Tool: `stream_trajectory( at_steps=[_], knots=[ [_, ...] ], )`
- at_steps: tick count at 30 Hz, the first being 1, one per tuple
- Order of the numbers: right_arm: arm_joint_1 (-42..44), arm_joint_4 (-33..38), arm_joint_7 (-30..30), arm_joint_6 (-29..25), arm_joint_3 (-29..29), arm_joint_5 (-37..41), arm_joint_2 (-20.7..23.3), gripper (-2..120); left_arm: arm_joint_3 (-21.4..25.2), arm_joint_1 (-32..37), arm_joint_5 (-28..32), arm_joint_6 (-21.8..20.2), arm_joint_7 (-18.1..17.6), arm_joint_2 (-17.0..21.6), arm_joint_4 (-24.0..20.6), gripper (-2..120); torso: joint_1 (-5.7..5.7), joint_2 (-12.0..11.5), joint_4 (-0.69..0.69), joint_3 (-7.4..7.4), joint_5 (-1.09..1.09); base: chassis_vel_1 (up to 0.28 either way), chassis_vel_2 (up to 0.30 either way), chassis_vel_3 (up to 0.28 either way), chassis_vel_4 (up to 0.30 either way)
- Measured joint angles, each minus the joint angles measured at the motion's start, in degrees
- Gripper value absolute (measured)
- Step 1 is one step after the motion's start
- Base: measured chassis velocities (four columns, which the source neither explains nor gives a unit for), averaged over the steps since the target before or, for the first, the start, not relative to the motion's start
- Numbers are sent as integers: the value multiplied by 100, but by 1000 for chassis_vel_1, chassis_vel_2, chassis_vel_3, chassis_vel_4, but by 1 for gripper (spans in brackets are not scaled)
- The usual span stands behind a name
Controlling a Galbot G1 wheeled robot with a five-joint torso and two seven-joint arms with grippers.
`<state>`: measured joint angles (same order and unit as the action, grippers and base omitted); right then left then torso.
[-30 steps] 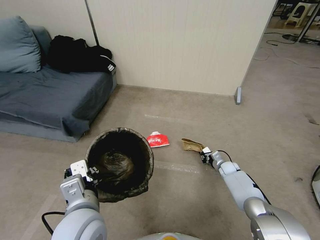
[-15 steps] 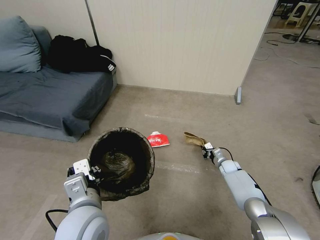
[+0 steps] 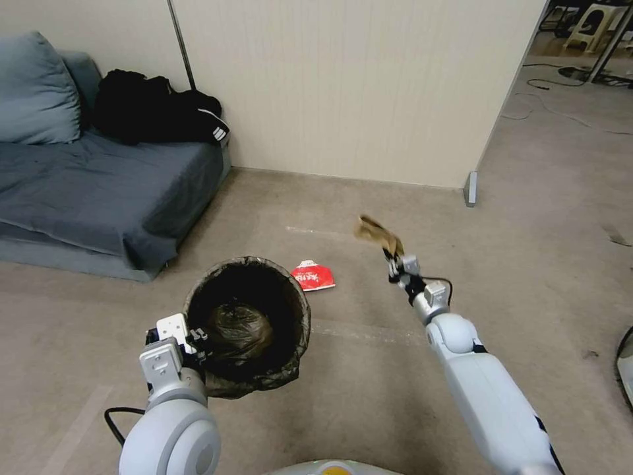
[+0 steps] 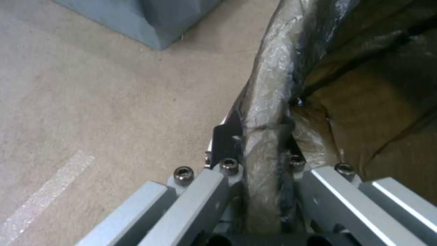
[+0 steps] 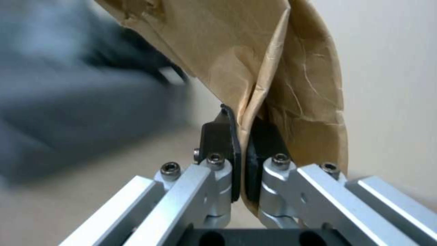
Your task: Pick up the trash bin, then pick up the garbage from the floor and place it into the trash bin.
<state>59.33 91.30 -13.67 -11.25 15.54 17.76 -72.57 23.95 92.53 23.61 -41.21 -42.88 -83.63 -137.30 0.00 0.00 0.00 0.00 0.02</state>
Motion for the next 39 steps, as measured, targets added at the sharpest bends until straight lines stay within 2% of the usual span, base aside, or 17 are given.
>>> stream_trajectory(
  at_steps=[2,3,5,11,13,21,34,39],
  knots=[
    [328,984,-67,56,-299,331,208,0,-26,-36,41,-5,2,20,38,0,0,0,0,0,-5,0,0,0,0],
    [328,984,-67,56,-299,331,208,0,-26,-36,41,-5,2,20,38,0,0,0,0,0,-5,0,0,0,0],
    [613,1588,-110,99,-632,454,420,0,-32,-56,64,-9,-3,47,60,0,-1,0,0,0,-2,0,0,0,0],
    [900,2099,-123,114,-1196,416,741,0,-41,-97,77,-16,-3,70,94,0,0,0,-1,0,-2,0,0,0,0],
    [977,2293,-96,144,-1610,311,899,0,-54,-107,74,-18,-3,59,111,0,0,0,0,0,-2,0,0,0,0],
    [857,2227,-58,210,-2388,2,844,0,-71,-119,57,-22,-2,25,111,0,0,0,0,0,-2,0,0,0,0],
    [731,1566,-13,184,-2688,-304,269,0,-153,-52,-12,-22,3,-48,65,0,0,0,0,0,-2,0,0,0,0],
    [729,1504,206,228,-2748,-434,218,0,-157,-53,-20,-21,3,-47,43,0,0,0,0,0,-1,0,0,0,0]
  ],
)
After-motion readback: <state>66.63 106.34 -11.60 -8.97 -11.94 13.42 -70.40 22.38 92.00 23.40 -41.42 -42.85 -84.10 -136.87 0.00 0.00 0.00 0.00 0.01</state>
